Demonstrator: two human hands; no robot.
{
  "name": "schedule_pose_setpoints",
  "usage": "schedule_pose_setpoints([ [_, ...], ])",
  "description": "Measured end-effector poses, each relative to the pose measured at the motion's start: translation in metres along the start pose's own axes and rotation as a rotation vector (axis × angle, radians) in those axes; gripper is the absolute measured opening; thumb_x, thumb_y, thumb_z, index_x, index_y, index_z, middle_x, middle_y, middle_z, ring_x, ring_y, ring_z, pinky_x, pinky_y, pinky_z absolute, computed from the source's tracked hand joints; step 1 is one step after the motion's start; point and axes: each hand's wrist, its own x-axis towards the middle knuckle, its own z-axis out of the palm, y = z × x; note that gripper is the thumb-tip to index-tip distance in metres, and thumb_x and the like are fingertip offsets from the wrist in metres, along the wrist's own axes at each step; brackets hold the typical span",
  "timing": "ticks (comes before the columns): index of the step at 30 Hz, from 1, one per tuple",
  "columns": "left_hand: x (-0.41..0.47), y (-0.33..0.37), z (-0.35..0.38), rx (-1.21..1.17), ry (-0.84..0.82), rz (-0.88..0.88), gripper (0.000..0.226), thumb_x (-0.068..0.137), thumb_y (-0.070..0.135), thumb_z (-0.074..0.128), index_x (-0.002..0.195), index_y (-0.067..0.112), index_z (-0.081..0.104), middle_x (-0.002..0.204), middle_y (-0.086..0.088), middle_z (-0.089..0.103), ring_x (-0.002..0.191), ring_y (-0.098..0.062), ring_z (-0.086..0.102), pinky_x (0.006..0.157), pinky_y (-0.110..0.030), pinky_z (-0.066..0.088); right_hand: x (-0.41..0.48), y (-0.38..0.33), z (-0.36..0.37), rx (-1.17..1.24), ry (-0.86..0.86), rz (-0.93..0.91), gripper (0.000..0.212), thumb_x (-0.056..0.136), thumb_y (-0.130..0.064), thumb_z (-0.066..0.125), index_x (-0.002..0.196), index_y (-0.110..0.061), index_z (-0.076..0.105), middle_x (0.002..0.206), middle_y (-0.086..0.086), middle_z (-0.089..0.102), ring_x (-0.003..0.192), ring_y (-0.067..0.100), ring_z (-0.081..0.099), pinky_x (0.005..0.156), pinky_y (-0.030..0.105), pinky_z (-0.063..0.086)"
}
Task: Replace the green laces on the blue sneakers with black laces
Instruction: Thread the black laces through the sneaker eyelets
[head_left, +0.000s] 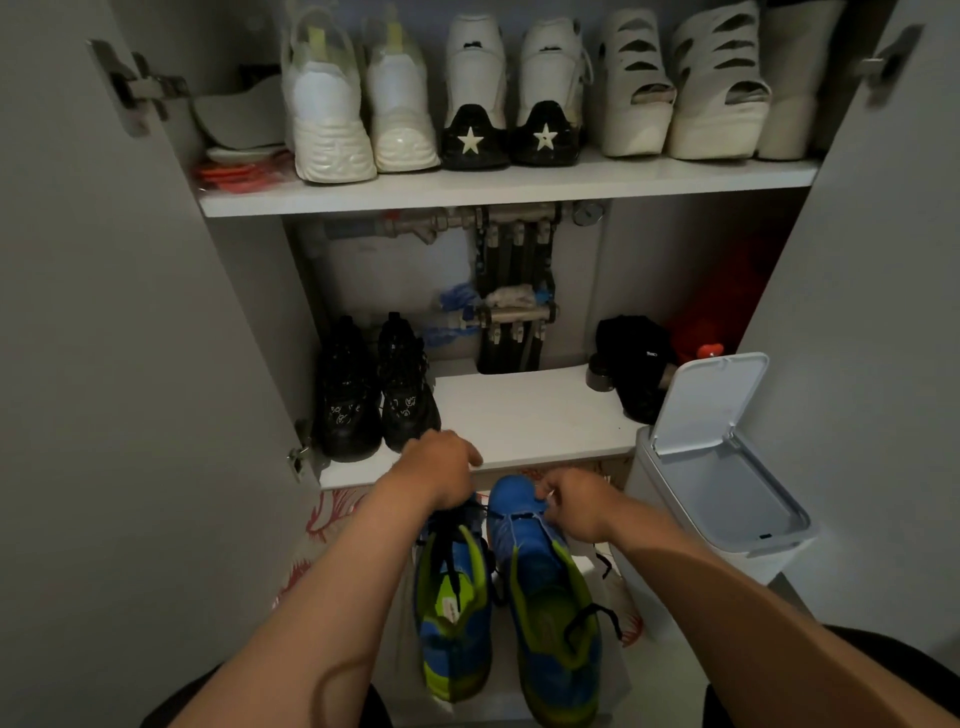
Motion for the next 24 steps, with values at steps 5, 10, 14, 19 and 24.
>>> schedule_pose_setpoints([
  [5, 0.014, 0.023, 0.027, 0.169, -0.135, 0.096, 0.034, 0.092, 0.022, 0.057, 0.123, 0.025, 0.068, 0.126, -0.003, 0.063, 0.120, -0.026, 0.055, 0.103, -0.038, 0.032, 0.003, 0.004, 0.005, 0.006, -0.004, -0.031, 0.012, 0.091, -0.015, 0.061, 0.100, -0.020, 0.068, 0.114, 0.003, 0.067, 0.108, 0.021, 0.062, 0.089, 0.022, 0.045],
  [10, 0.023, 0.030, 0.036, 0.240, -0.098, 0.089, 0.025, 0.094, 0.026, 0.052, 0.110, 0.017, 0.068, 0.111, -0.005, 0.066, 0.107, -0.028, 0.059, 0.096, -0.037, 0.032, 0.008, 0.007, 0.008, 0.136, -0.031, -0.032, 0.025, 0.088, -0.025, 0.062, 0.113, -0.030, 0.060, 0.121, 0.003, 0.053, 0.110, 0.022, 0.057, 0.084, 0.023, 0.042],
  [14, 0.027, 0.029, 0.040, 0.170, -0.131, 0.073, 0.025, 0.095, 0.018, 0.050, 0.111, 0.008, 0.067, 0.114, -0.012, 0.065, 0.106, -0.029, 0.060, 0.080, -0.032, 0.041, 0.010, 0.006, 0.012, 0.026, -0.095, -0.072, 0.067, 0.086, -0.037, 0.064, 0.149, -0.036, 0.040, 0.146, 0.008, 0.036, 0.132, 0.027, 0.045, 0.107, 0.030, 0.039],
  [19, 0.027, 0.009, 0.030, 0.026, -0.076, 0.002, 0.023, 0.093, 0.016, 0.058, 0.112, 0.007, 0.069, 0.120, -0.015, 0.063, 0.110, -0.030, 0.061, 0.091, -0.036, 0.051, 0.014, 0.005, 0.011, -0.008, -0.129, -0.043, 0.068, 0.088, -0.025, 0.060, 0.152, -0.033, 0.038, 0.160, 0.005, 0.031, 0.144, 0.026, 0.035, 0.118, 0.037, 0.032],
  [24, 0.022, -0.002, 0.028, -0.069, -0.065, -0.020, 0.029, 0.095, 0.012, 0.047, 0.114, 0.008, 0.069, 0.124, -0.014, 0.063, 0.114, -0.028, 0.058, 0.089, -0.030, 0.045, 0.014, 0.004, 0.015, 0.011, -0.108, -0.017, 0.070, 0.086, -0.024, 0.058, 0.152, -0.035, 0.037, 0.161, 0.005, 0.029, 0.144, 0.027, 0.034, 0.118, 0.037, 0.033],
])
